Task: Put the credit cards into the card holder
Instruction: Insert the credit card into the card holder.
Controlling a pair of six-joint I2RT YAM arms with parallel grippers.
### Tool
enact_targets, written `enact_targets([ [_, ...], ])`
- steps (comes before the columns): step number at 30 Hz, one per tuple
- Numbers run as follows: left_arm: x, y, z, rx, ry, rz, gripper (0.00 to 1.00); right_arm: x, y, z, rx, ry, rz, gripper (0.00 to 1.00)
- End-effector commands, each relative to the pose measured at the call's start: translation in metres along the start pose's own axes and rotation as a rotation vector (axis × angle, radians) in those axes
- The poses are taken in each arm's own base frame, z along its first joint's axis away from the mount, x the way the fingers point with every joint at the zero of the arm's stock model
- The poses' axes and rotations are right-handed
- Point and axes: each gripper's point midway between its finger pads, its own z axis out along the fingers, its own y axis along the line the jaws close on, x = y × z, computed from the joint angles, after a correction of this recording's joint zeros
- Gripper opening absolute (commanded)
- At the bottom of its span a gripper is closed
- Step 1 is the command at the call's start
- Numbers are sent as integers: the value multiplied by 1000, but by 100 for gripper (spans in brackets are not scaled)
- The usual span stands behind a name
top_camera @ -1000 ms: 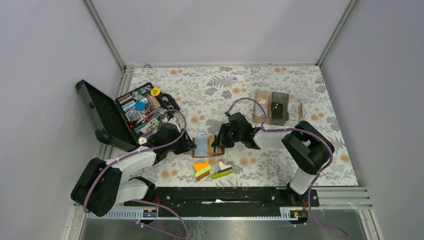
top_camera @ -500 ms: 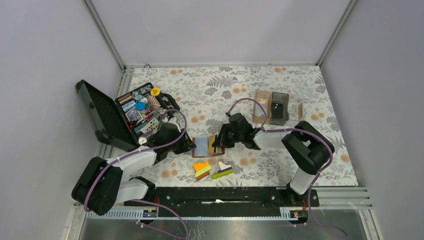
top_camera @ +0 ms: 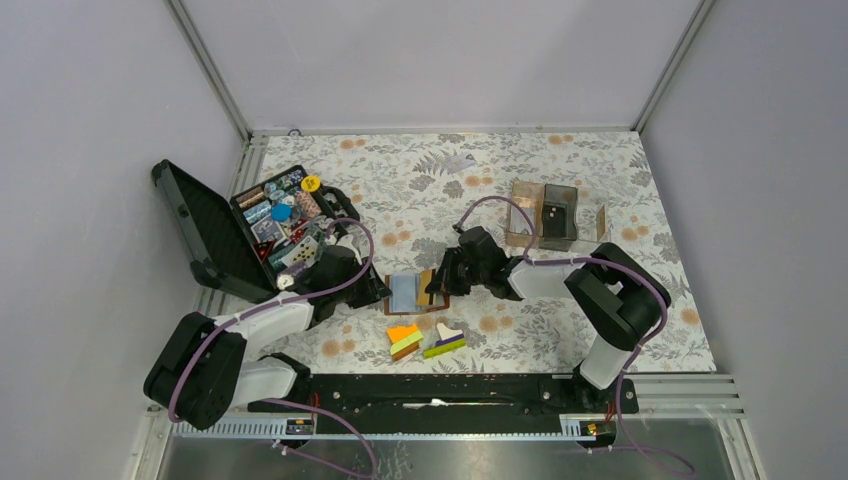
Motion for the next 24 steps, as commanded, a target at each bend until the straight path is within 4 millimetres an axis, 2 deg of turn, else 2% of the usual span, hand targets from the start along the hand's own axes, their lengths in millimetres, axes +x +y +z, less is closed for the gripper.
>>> enact_targets([
  [1,-10,-2,2,-7,-31,22,37,-10,-6,-5,36,-60,-5,0],
  [15,-11,-4,3,-1,-26,22,34,1,3,2,-50,-9,23,0],
  [24,-9,-5,4,7,-22,16,30,4,1,4,-54,-4,40,0],
])
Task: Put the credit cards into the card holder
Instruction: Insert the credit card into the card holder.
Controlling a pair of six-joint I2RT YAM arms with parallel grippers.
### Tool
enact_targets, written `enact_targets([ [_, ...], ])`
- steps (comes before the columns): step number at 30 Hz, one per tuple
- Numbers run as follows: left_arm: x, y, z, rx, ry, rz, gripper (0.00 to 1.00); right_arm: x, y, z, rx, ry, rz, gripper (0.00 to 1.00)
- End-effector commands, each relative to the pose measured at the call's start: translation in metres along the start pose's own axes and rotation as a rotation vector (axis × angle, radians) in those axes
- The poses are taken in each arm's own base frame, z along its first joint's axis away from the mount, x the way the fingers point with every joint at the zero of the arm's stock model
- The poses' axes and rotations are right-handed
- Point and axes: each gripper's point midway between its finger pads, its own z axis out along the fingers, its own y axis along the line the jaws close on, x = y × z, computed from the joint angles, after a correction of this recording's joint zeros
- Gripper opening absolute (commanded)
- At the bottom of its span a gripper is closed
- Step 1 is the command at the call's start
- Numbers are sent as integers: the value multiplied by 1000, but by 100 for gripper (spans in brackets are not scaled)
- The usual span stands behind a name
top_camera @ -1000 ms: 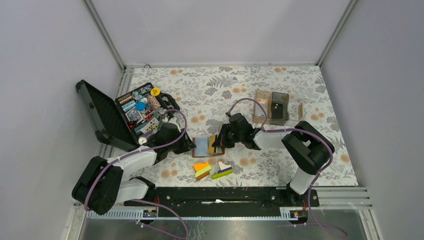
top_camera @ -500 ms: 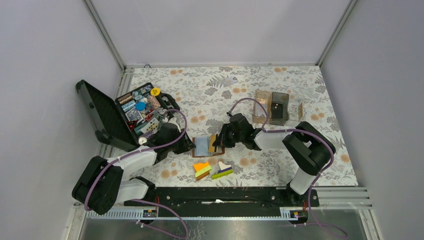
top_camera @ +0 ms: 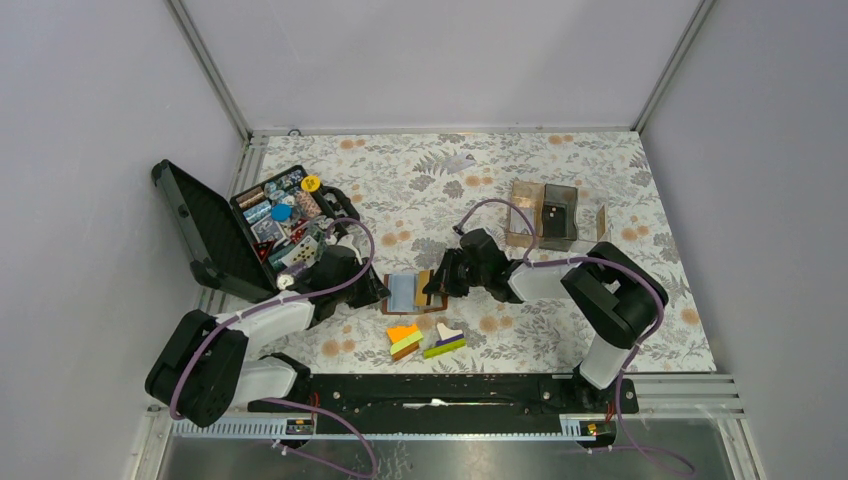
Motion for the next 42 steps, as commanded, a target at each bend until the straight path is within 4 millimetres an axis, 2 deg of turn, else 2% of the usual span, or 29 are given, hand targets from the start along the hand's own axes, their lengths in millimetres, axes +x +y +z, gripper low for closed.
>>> enact_targets([
  [1,-9,-6,2,14,-24,16,29,2,-4,3,-5,-4,15,0],
  [16,-8,-6,2,17,-22,15,26,8,-4,12,-19,6,47,0],
  [30,-7,-6,1,19,-22,13,22,25,-6,18,-30,35,80,0],
  [42,-5,-4,0,17,-24,10,16,28,-4,19,-42,-20,152,0],
])
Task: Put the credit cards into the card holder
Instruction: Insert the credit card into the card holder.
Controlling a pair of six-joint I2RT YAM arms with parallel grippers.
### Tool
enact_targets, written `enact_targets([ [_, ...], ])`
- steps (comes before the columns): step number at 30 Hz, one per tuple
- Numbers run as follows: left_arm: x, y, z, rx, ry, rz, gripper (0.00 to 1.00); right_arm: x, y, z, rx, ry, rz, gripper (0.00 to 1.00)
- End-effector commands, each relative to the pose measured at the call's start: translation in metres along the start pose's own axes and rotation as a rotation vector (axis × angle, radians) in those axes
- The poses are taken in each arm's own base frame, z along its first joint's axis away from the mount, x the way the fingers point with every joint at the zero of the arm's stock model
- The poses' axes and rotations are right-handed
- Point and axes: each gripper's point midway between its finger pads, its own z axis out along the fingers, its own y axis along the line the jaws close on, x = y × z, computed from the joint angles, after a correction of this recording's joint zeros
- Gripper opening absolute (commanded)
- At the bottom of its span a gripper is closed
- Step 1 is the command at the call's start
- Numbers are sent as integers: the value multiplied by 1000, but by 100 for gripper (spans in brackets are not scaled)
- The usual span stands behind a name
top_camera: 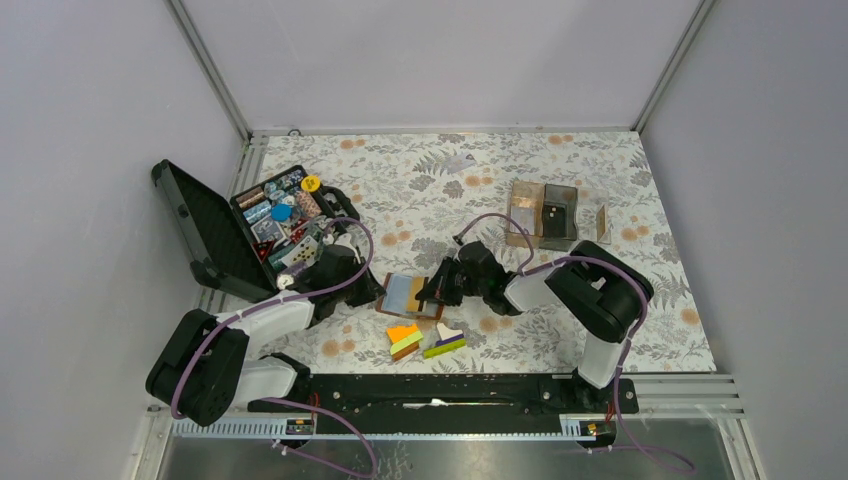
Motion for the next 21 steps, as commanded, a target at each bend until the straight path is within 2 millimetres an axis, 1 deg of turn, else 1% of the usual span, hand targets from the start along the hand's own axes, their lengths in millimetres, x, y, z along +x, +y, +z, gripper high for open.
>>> enact_targets([
  [1,0,-10,-1,46,0,5,15,10,-13,4,37,-24,39,0],
  [8,2,-8,-1,45,0,-2,9,16,-17,-2,57,-54,62,0],
  [14,3,-3,0,23,-3,-9,4,22,-25,-7,83,-77,93,0],
  [21,5,2,0,3,-5,-13,0,22,-30,-12,117,-104,98,0],
])
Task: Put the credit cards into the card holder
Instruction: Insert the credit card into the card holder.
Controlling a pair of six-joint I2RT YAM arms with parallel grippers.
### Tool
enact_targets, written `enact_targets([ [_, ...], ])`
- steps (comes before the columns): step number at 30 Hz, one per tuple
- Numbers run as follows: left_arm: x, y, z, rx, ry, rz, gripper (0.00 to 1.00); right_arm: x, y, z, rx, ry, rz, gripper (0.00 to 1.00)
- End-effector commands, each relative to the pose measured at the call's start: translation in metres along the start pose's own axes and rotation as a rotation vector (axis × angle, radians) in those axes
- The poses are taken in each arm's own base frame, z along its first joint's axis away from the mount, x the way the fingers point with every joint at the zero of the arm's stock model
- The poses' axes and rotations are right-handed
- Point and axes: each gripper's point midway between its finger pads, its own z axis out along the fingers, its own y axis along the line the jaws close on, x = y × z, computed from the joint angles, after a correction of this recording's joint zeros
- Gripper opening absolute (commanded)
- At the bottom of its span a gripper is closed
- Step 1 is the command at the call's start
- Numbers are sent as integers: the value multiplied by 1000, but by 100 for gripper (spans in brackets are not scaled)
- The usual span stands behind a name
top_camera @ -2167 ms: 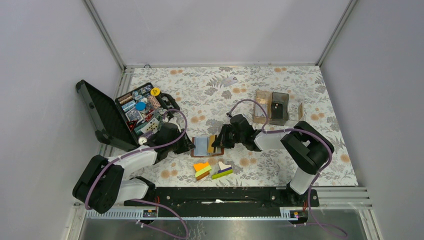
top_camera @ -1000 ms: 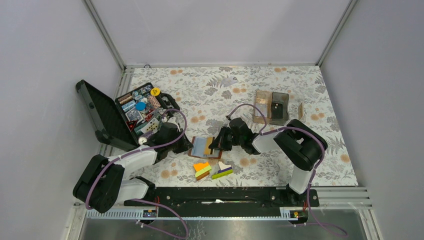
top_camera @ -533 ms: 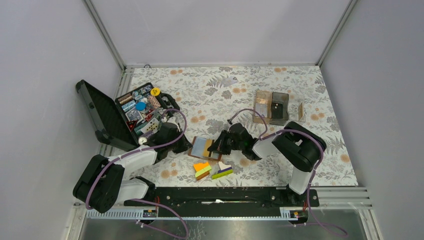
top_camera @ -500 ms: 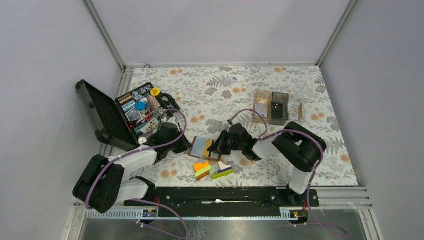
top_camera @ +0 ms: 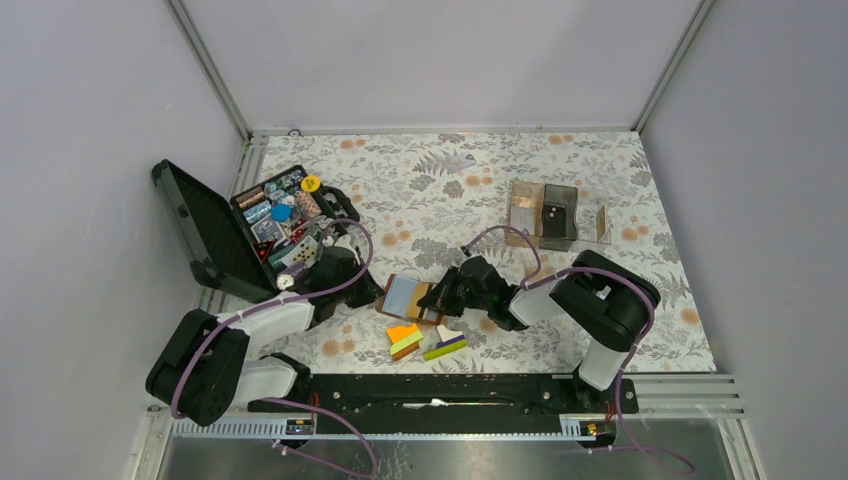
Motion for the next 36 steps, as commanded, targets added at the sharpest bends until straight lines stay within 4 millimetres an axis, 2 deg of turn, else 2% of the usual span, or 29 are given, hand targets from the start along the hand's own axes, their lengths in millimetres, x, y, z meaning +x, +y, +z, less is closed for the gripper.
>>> enact_targets([
  [1,3,3,0,-4,-4,3,0,4,-28,-6,116,-27,3,0],
  [8,2,3,-1,-8,-8,2,0,8,-33,-6,136,-20,5,0],
  [20,4,-2,0,25,0,17,0,17,-40,7,126,23,37,0],
  [34,2,-7,-1,47,1,18,0,21,-40,19,121,45,38,0],
  [36,2,-5,-1,41,-3,17,0,19,-40,18,130,39,25,5],
])
